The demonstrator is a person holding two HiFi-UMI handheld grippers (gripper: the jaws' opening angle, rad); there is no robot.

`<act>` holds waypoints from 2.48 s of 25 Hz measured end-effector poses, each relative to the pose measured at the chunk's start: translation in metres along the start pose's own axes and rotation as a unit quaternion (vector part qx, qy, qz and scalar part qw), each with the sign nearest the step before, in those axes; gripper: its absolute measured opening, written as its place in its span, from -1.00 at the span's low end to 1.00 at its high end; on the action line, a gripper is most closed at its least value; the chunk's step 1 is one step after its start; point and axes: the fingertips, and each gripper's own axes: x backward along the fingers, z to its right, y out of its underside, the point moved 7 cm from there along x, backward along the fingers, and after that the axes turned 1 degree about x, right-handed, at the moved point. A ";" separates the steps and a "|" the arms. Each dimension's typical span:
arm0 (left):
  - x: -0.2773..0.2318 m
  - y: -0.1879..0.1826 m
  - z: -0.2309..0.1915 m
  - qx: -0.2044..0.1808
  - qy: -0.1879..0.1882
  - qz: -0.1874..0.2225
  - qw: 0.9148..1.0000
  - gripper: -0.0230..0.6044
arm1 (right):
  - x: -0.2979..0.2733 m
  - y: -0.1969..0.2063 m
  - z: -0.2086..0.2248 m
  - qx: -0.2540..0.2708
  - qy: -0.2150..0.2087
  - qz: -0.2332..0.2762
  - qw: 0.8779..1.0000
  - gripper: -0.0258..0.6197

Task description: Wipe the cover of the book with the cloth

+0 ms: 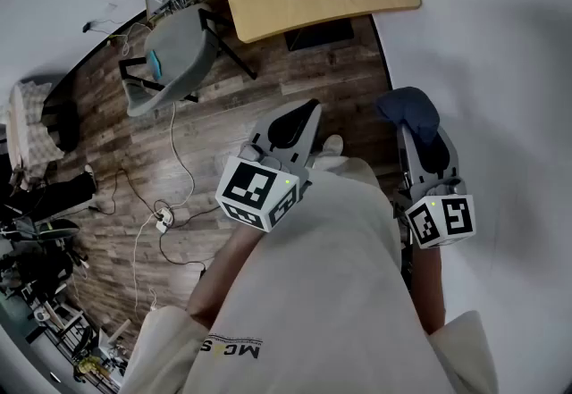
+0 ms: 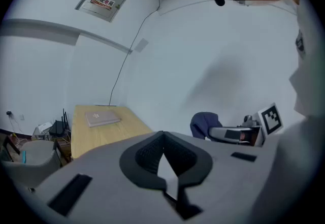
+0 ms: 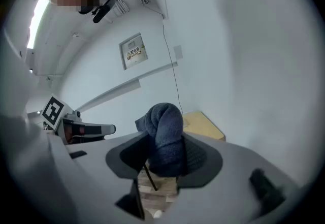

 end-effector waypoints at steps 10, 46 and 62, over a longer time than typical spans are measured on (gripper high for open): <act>0.020 -0.002 0.013 -0.007 0.022 -0.016 1.000 -0.90 | 0.015 0.000 -0.022 0.013 -0.009 0.013 1.000 -0.39; -0.095 -0.123 -0.260 0.029 0.044 -0.002 0.999 -0.90 | -0.293 -0.082 -0.053 0.011 0.000 -0.038 0.999 -0.37; -0.181 -0.153 -0.399 0.014 0.100 -0.056 0.993 -0.90 | -0.450 -0.107 -0.054 0.019 0.043 -0.064 0.997 -0.37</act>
